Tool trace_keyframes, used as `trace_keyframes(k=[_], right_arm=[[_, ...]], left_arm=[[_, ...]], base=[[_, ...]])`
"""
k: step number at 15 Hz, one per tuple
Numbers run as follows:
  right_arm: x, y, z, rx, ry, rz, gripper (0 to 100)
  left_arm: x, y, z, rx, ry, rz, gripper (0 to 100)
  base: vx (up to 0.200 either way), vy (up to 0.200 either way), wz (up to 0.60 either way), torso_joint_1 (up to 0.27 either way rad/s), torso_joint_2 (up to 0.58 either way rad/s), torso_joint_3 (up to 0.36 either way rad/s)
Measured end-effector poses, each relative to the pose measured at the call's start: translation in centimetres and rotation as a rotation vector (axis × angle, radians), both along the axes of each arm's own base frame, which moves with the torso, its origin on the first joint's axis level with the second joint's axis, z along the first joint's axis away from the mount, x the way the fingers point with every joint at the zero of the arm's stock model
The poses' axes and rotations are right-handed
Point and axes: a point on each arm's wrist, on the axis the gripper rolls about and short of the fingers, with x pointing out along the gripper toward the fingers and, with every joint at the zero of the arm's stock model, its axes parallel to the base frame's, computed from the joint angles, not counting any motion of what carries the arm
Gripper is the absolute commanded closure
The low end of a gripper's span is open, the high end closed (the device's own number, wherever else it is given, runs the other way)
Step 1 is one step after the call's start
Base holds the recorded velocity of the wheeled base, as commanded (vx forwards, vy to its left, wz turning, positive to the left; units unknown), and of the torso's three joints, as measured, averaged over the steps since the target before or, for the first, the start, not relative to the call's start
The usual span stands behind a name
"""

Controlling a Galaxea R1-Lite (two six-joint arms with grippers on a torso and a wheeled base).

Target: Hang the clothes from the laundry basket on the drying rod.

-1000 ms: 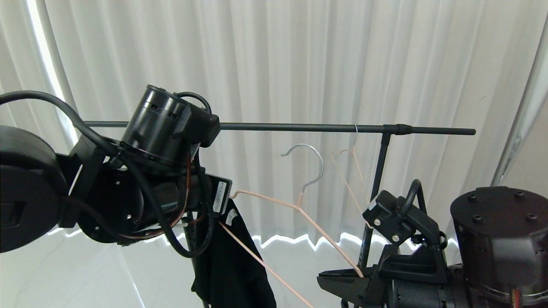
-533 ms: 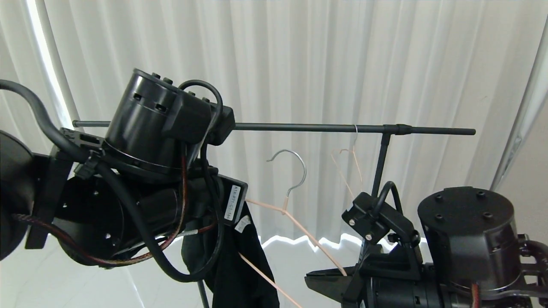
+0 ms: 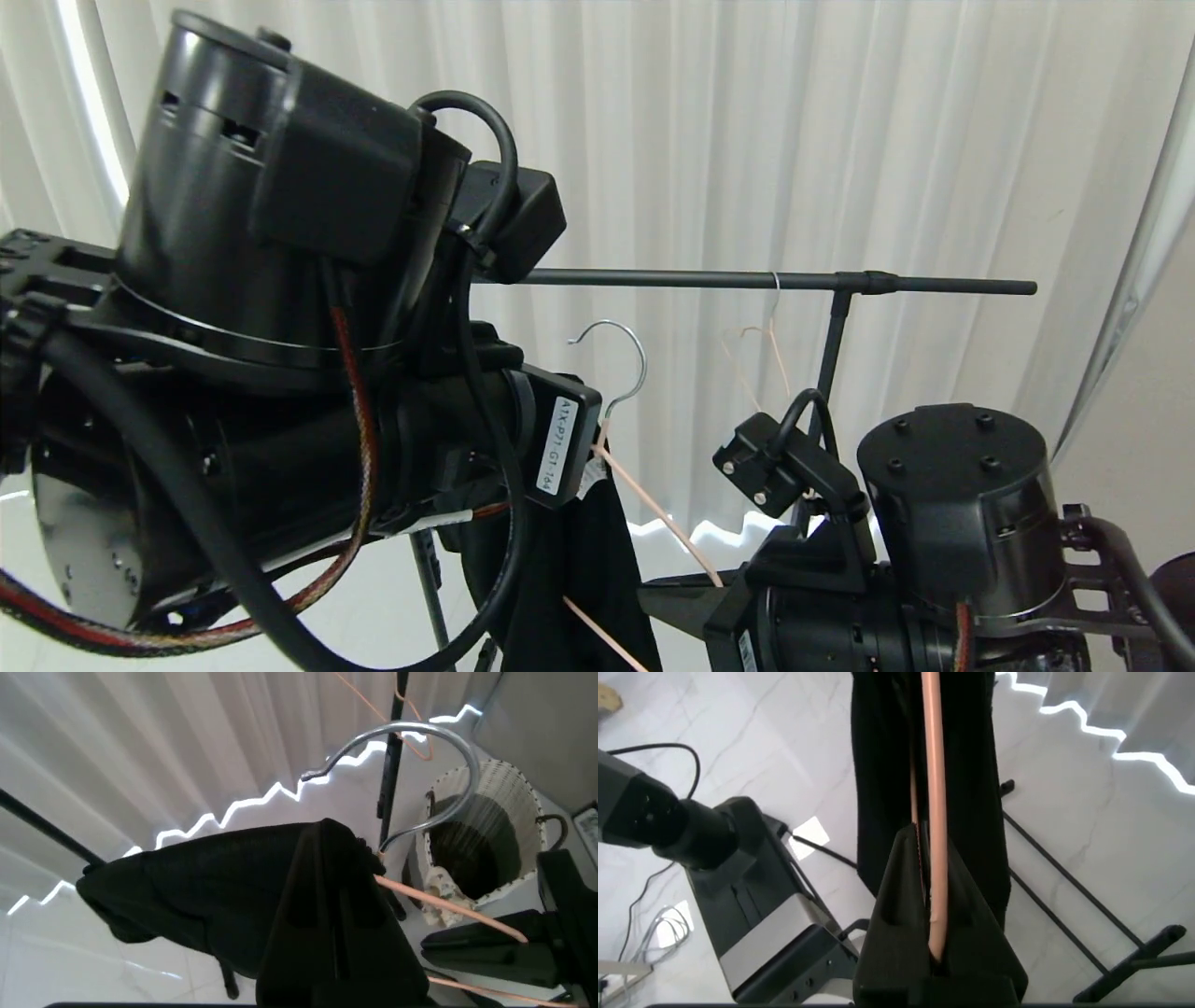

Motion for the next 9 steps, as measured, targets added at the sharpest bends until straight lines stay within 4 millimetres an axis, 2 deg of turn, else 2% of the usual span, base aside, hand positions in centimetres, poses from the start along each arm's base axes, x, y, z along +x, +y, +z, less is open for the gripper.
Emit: trace_keyframes(k=[7, 8, 9], right_arm=[[0.45, 0.13, 0.77, 0.063, -0.056, -0.050, 100], [0.45, 0.11, 0.88, 0.069, -0.061, -0.053, 100], [0.48, 0.05, 0.95, 0.070, -0.068, -0.065, 100]], left_arm=[[-0.45, 0.21, -0.57, 0.020, 0.008, -0.004, 100], [-0.45, 0.22, -0.60, 0.021, 0.009, -0.004, 0], [-0.44, 0.23, -0.60, 0.021, 0.008, -0.003, 0]], base=[[0.000, 0.000, 0.00, 0.000, 0.00, 0.000], [0.000, 0.000, 0.00, 0.000, 0.00, 0.000], [0.000, 0.000, 0.00, 0.000, 0.00, 0.000]])
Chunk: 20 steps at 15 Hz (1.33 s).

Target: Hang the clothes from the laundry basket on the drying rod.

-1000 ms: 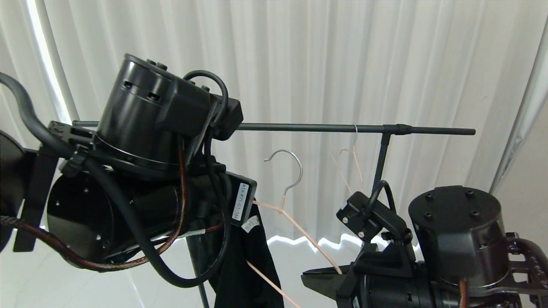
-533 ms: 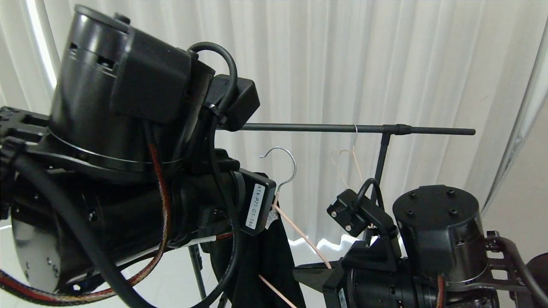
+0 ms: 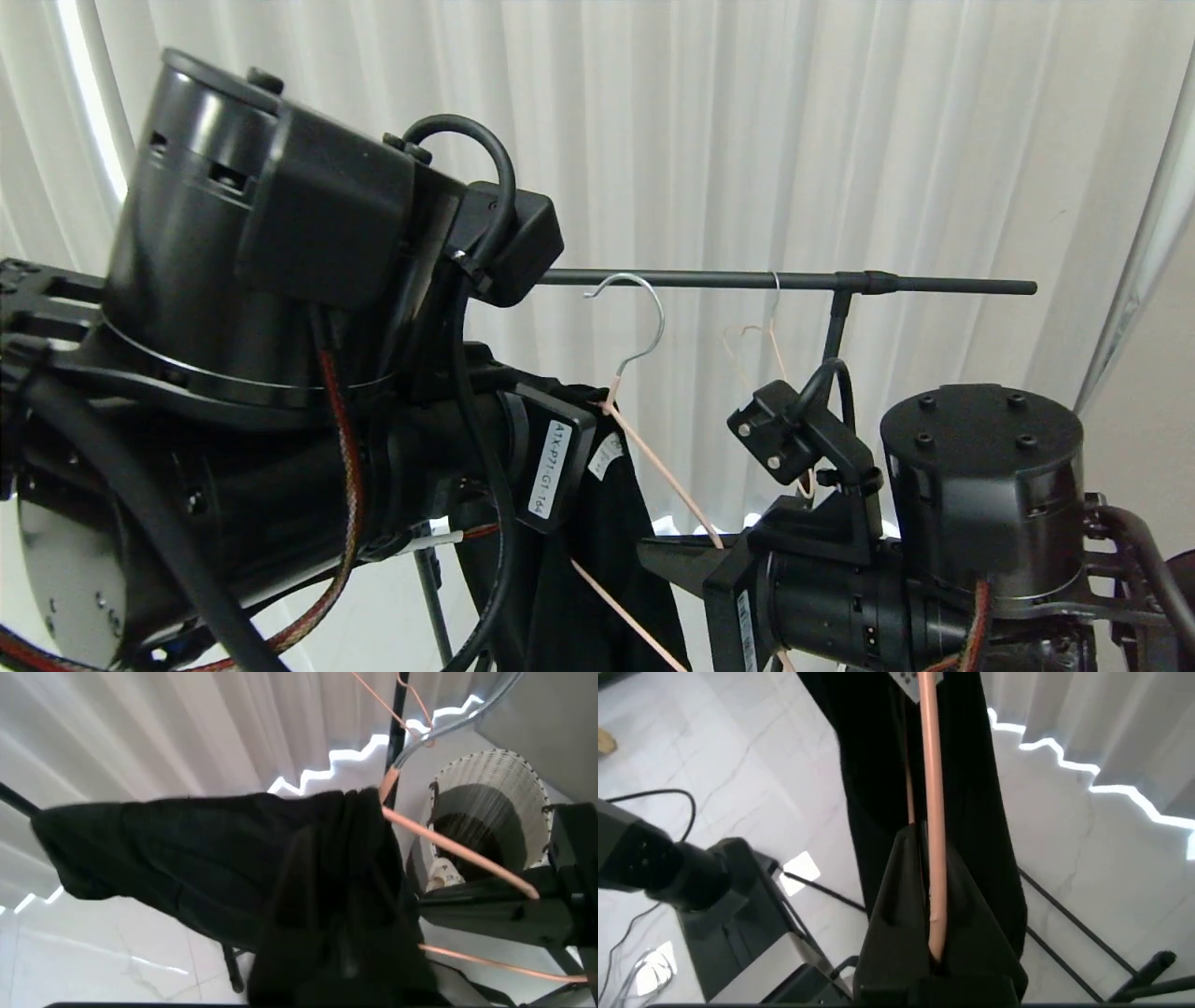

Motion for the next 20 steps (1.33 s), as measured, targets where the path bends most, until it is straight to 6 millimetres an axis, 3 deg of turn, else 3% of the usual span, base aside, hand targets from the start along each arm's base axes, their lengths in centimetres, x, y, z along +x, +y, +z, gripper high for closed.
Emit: trace_keyframes(k=[6, 12, 14, 16, 20], right_arm=[[1.2, -0.4, 1.3, 0.045, -0.134, -0.097, 100], [3.0, -3.1, 1.4, -0.029, -0.241, -0.153, 100], [2.0, -5.0, 0.6, -0.058, -0.239, -0.123, 100], [0.6, -6.9, -0.2, -0.093, -0.250, -0.071, 100], [-2.7, -9.5, -1.4, -0.127, -0.308, 0.065, 100]], left_arm=[[-0.4, 1.1, 0.6, 0.042, -0.096, 0.162, 0], [-1.8, 4.3, -0.5, 0.030, -0.083, 0.167, 0], [-1.2, 5.4, 0.1, -0.105, -0.079, 0.077, 0], [-0.5, 6.9, 0.1, -0.130, -0.098, -0.035, 0], [0.6, 9.5, -2.6, -0.051, -0.212, -0.408, 0]], base=[[0.000, 0.000, 0.00, 0.000, 0.00, 0.000], [0.000, 0.000, 0.00, 0.000, 0.00, 0.000], [0.000, 0.000, 0.00, 0.000, 0.00, 0.000], [0.000, 0.000, 0.00, 0.000, 0.00, 0.000], [0.000, 0.000, 0.00, 0.000, 0.00, 0.000]])
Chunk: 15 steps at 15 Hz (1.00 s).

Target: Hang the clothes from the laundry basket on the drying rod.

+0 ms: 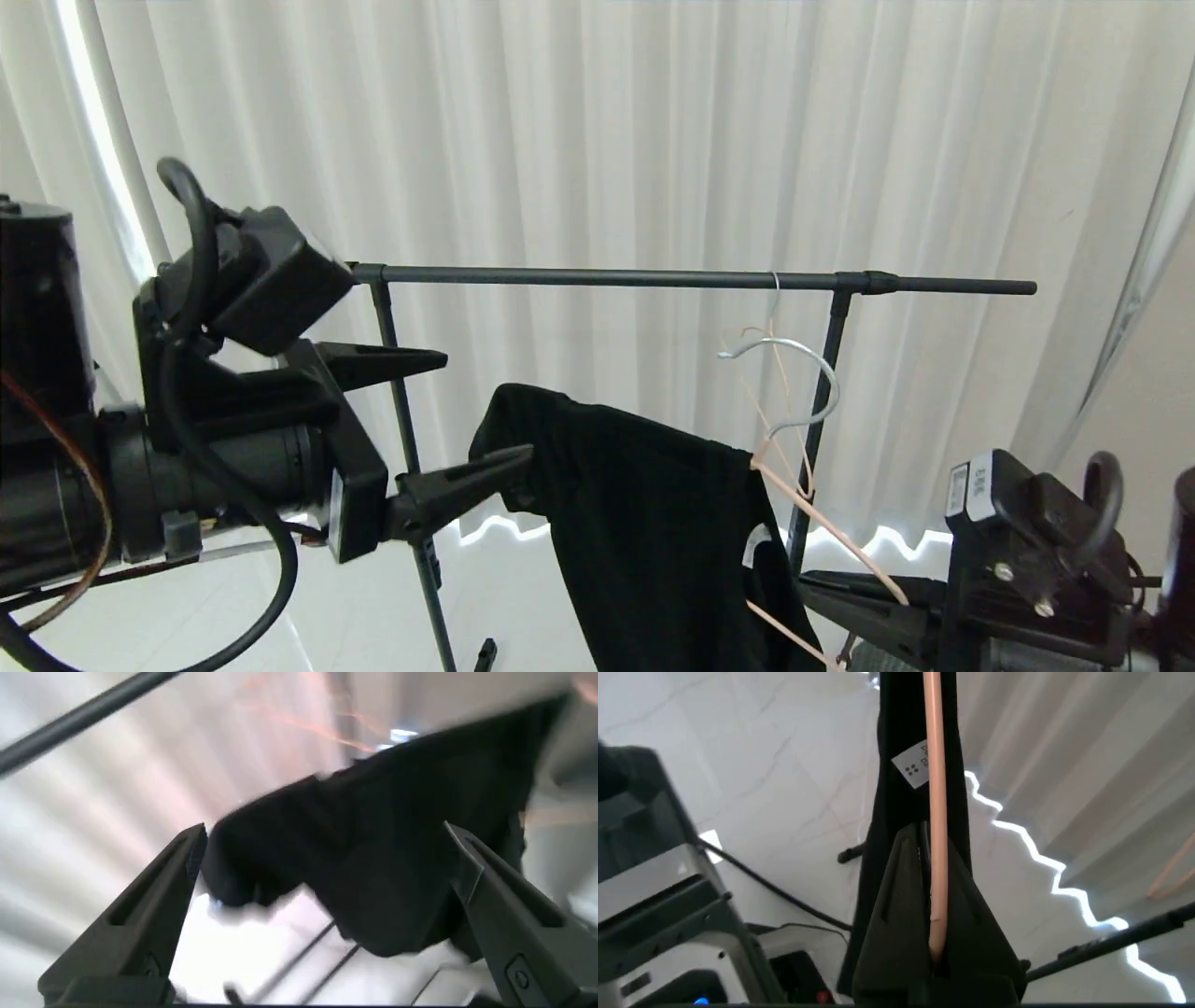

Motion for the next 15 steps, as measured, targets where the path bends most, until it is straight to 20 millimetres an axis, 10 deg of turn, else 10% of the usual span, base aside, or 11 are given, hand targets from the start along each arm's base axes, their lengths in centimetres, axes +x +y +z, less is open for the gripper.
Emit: trace_keyframes(k=[15], right_arm=[[-4.3, -0.6, -2.2, -0.085, -0.040, 0.267, 100]], left_arm=[[-5.6, -3.5, -5.8, 0.136, 0.033, -0.558, 0]], base=[[0.000, 0.000, 0.00, 0.000, 0.00, 0.000]])
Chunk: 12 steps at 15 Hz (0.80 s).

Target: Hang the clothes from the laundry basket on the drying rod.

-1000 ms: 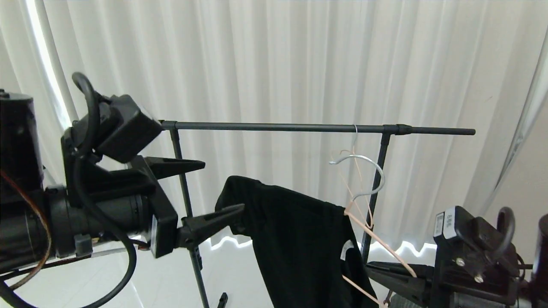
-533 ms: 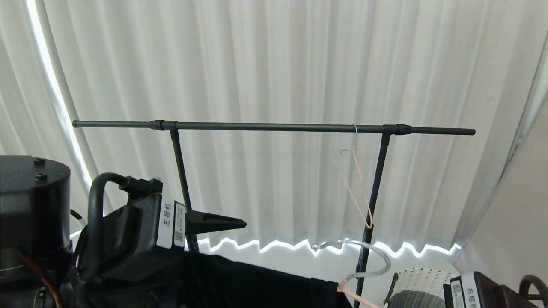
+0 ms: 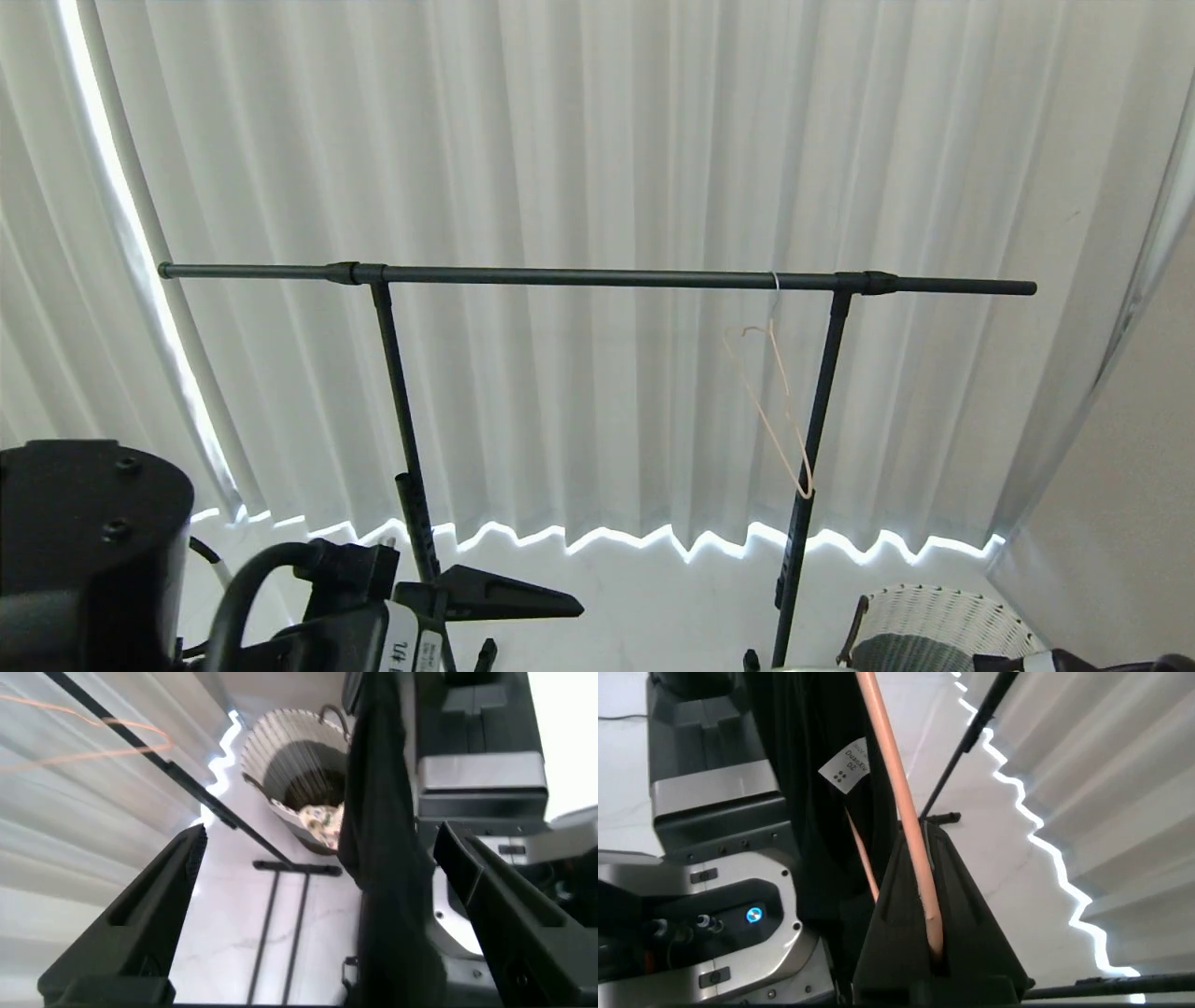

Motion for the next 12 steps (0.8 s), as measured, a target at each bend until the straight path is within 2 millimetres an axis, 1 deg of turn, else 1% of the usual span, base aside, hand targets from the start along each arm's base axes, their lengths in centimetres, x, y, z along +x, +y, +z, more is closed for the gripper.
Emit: trace_keyframes(k=[6, 7, 12], right_arm=[[-0.2, 0.4, 0.1, -0.001, 0.000, 0.011, 100], [-0.1, 0.4, 0.2, 0.002, -0.002, 0.010, 100], [-0.1, 0.6, 0.5, 0.014, -0.005, 0.007, 100]], left_arm=[[0.5, -0.7, -1.3, 0.048, 0.050, 0.000, 0], [0.5, -0.7, -1.4, 0.052, 0.054, 0.000, 100], [0.5, -0.7, -2.1, 0.075, 0.068, -0.004, 100]], base=[[0.000, 0.000, 0.00, 0.000, 0.00, 0.000], [0.000, 0.000, 0.00, 0.000, 0.00, 0.000], [0.000, 0.000, 0.00, 0.000, 0.00, 0.000]])
